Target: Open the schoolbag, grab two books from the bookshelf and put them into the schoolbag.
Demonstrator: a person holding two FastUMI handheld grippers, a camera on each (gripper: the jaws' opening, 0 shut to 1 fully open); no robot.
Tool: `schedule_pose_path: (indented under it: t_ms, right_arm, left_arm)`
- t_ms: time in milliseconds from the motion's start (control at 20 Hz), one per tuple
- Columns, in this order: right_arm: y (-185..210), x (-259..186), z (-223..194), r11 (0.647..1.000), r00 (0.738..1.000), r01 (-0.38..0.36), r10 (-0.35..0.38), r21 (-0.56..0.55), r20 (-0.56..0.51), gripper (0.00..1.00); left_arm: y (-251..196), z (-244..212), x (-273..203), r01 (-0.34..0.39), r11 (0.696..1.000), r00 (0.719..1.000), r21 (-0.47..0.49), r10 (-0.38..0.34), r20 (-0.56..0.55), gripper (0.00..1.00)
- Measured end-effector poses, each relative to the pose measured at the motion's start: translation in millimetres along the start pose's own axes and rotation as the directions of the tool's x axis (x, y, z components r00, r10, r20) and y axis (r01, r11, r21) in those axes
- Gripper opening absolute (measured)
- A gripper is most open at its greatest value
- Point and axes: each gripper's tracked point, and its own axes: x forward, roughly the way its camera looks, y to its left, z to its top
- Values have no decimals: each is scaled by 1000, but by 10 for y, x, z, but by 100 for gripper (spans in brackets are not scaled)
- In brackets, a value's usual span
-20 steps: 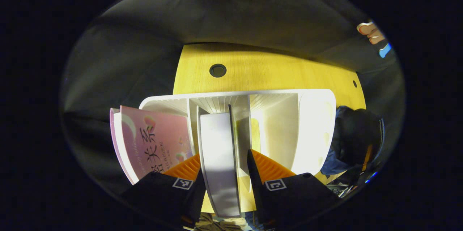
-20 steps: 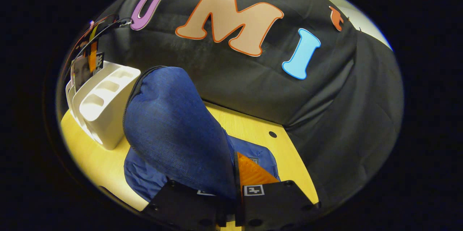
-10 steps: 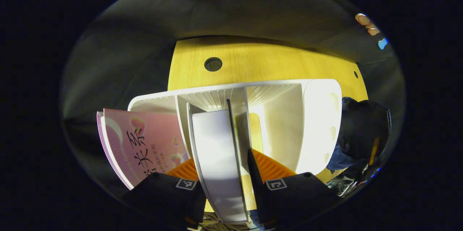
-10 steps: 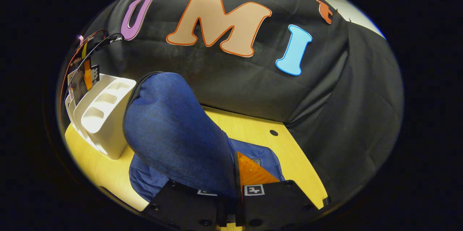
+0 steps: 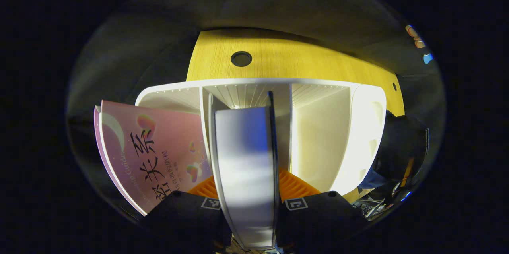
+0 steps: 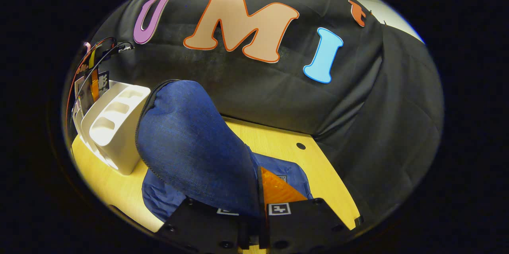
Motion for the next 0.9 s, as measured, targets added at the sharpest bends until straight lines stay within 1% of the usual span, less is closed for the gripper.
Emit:
schedule_pose_path:
  t_ms: [200, 350, 450, 600, 700, 900]
  right_arm:
    - [1, 7, 1, 1000, 1000, 0, 0, 20, 1, 11]
    - [-3, -16, -12, 1000, 1000, 1, -1, 16, 3, 11]
    - [-7, -22, -9, 1000, 1000, 1, -1, 15, 4, 11]
    - [-14, -55, -6, 1000, 1000, -1, 1, 13, 8, 11]
    - [-22, -78, -8, 1000, 1000, -5, 4, 17, 10, 11]
    - [-19, -103, -3, 1000, 1000, -14, 14, 11, 19, 11]
  left_arm:
    - [-2, -4, 3, -11, 999, 1000, -40, 11, 6, 39]
    - [-9, -117, -71, -12, 997, 1000, -73, 10, -26, 39]
    - [7, -140, -193, -15, 997, 1000, -79, 14, -6, 39]
    - [22, -221, -453, -39, 997, 999, -70, 41, 16, 39]
    - [21, -323, -641, -43, 995, 999, -85, 45, 20, 39]
    - [-8, -594, -1022, -21, 986, 999, -166, 29, 42, 39]
